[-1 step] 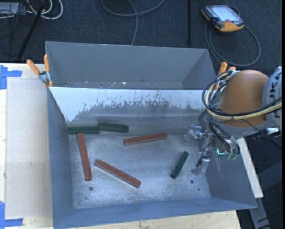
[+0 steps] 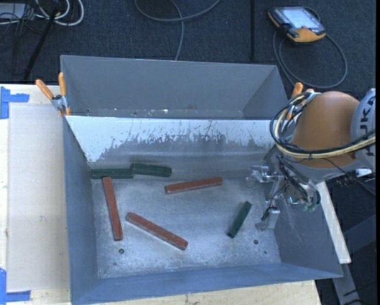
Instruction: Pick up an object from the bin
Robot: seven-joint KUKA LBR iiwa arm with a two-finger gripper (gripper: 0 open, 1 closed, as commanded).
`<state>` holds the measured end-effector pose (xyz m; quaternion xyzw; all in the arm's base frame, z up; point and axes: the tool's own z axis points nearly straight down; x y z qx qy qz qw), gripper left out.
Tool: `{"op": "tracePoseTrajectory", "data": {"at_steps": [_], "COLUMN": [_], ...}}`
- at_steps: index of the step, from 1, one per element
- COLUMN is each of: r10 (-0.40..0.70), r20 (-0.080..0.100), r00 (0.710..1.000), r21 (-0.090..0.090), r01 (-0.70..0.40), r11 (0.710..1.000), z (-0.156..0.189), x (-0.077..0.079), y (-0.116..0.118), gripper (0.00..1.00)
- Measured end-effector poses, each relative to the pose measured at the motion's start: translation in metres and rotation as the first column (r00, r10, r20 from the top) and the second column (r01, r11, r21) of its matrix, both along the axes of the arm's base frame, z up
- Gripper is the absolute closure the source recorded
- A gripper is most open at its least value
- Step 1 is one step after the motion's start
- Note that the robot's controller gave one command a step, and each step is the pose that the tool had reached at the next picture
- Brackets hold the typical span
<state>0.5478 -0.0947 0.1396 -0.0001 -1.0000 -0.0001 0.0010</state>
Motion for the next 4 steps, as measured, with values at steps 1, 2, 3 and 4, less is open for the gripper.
{"op": "tracePoseTrajectory", "data": {"at_steps": [1, 2, 3, 4], "r10": [0.072, 0.502, 0.503, 0.518], "r20": [0.005, 0.003, 0.003, 0.003], "r00": [0.997, 0.865, 0.864, 0.855], "r21": [-0.001, 0.001, 0.001, 0.0], "r01": [-0.072, -0.502, -0.503, -0.518], "r11": [0.997, 0.865, 0.864, 0.855], "z": [-0.04, -0.07, -0.07, 0.064], "x": [-0.027, -0.012, -0.012, -0.015], "y": [-0.009, 0.039, 0.039, 0.029], "gripper": [0.0, 1.0, 1.0, 1.0]}}
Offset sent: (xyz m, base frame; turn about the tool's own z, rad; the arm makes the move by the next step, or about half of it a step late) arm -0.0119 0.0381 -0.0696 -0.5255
